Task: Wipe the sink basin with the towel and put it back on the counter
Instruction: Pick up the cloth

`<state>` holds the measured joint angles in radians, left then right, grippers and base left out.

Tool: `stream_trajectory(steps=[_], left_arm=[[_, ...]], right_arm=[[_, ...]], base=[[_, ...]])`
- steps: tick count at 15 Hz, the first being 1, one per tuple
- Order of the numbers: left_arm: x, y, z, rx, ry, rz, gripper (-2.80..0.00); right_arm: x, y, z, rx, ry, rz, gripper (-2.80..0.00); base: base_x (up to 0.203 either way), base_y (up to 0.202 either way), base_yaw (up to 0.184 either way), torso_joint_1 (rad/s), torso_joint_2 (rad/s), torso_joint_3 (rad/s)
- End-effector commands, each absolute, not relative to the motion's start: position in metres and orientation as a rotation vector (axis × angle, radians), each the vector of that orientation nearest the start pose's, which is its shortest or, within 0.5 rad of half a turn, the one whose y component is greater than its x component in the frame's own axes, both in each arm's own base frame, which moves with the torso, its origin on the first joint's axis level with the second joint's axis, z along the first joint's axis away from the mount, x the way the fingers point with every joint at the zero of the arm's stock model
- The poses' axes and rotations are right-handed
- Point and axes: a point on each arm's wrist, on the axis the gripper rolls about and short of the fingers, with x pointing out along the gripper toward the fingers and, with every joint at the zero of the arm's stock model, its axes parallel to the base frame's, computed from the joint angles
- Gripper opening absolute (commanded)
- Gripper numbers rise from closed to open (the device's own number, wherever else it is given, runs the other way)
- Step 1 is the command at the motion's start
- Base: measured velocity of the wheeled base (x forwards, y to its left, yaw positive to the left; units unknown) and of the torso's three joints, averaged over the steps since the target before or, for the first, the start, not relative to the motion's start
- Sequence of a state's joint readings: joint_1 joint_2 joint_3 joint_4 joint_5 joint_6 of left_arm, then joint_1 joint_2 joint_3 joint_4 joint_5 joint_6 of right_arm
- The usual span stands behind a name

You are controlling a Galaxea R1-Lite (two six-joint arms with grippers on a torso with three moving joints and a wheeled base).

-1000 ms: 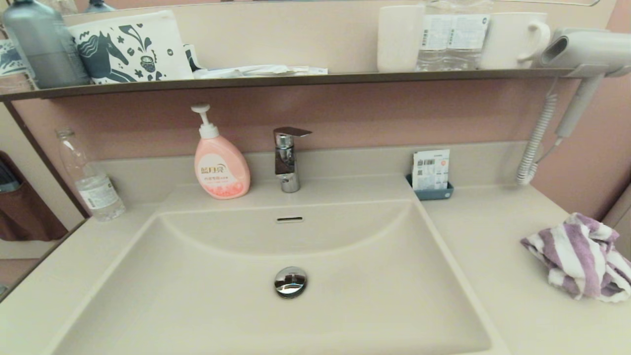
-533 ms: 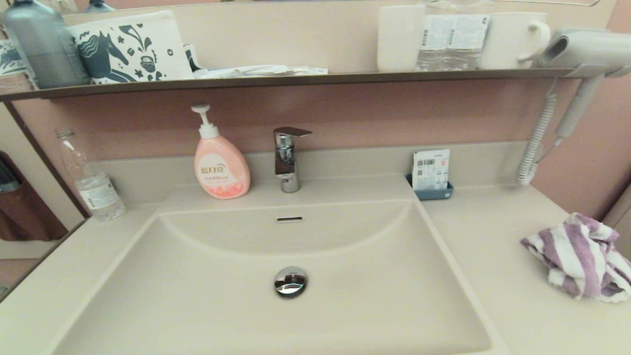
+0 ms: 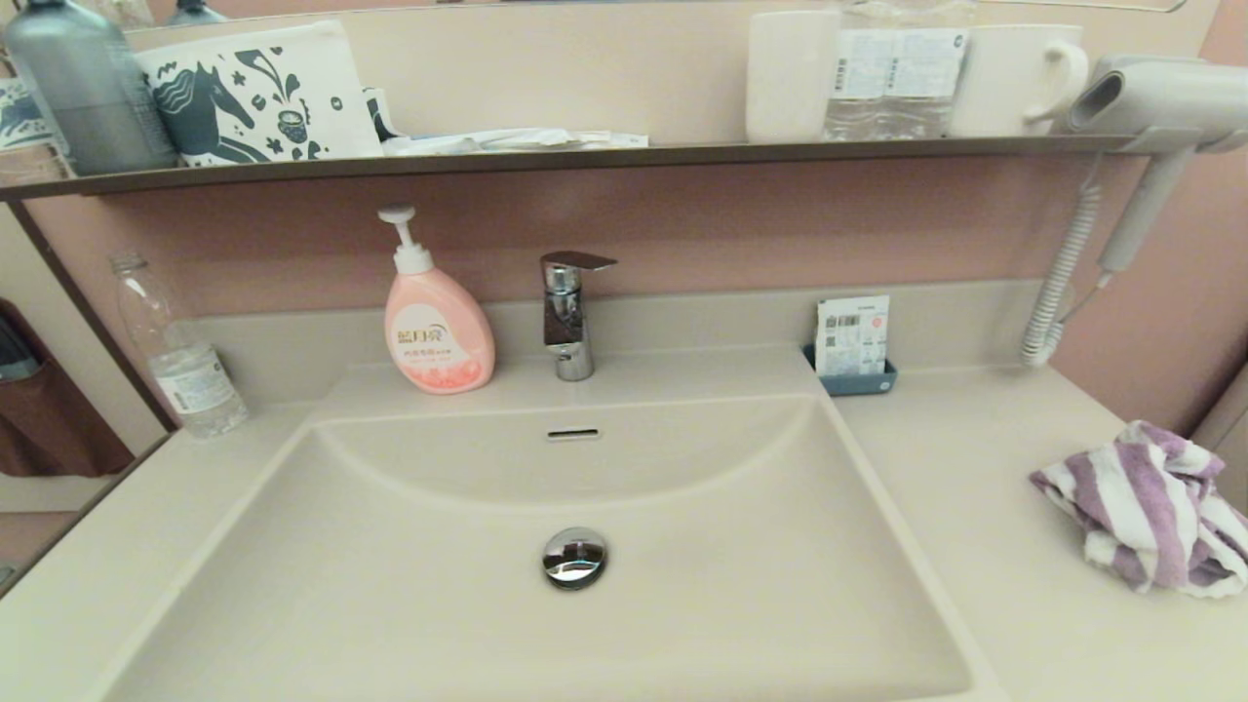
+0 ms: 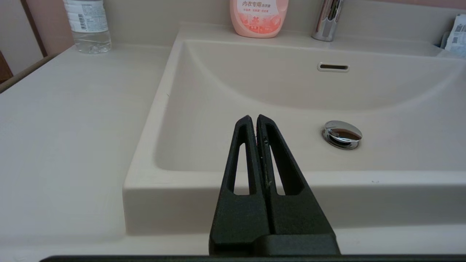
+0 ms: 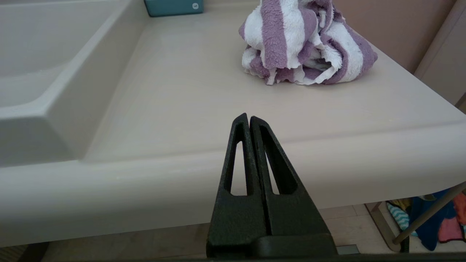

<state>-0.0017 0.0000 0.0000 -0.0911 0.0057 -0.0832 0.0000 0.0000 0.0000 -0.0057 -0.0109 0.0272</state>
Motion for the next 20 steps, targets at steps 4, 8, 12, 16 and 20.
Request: stream_trajectory(steps=[4, 8, 12, 16, 20], left_arm=[[-0.023, 0.000, 0.085, -0.085, -0.091, 0.001, -2.80], [-0.023, 0.000, 0.085, -0.085, -0.091, 0.001, -2.80], [-0.023, 0.000, 0.085, -0.086, -0.091, 0.001, -2.80], [-0.023, 0.000, 0.085, -0.086, -0.091, 0.001, -2.80], [-0.023, 0.000, 0.085, -0.085, -0.091, 0.001, -2.80]], right_arm=[[-0.023, 0.000, 0.076, 0.028, -0.008, -0.011, -2.80], [-0.023, 0.000, 0.076, 0.022, -0.008, -0.012, -2.80], [-0.028, 0.000, 0.095, 0.011, -0.055, -0.013, -2.80], [-0.019, 0.000, 0.140, 0.012, -0.002, -0.018, -2.80], [0.024, -0.002, 0.180, 0.018, 0.169, -0.073, -2.80]], base=[[0.000, 0.000, 0.000, 0.000, 0.00, 0.000], [0.000, 0.000, 0.000, 0.000, 0.00, 0.000], [0.000, 0.000, 0.000, 0.000, 0.00, 0.000], [0.000, 0.000, 0.000, 0.000, 0.00, 0.000], [0.000, 0.000, 0.000, 0.000, 0.00, 0.000]])
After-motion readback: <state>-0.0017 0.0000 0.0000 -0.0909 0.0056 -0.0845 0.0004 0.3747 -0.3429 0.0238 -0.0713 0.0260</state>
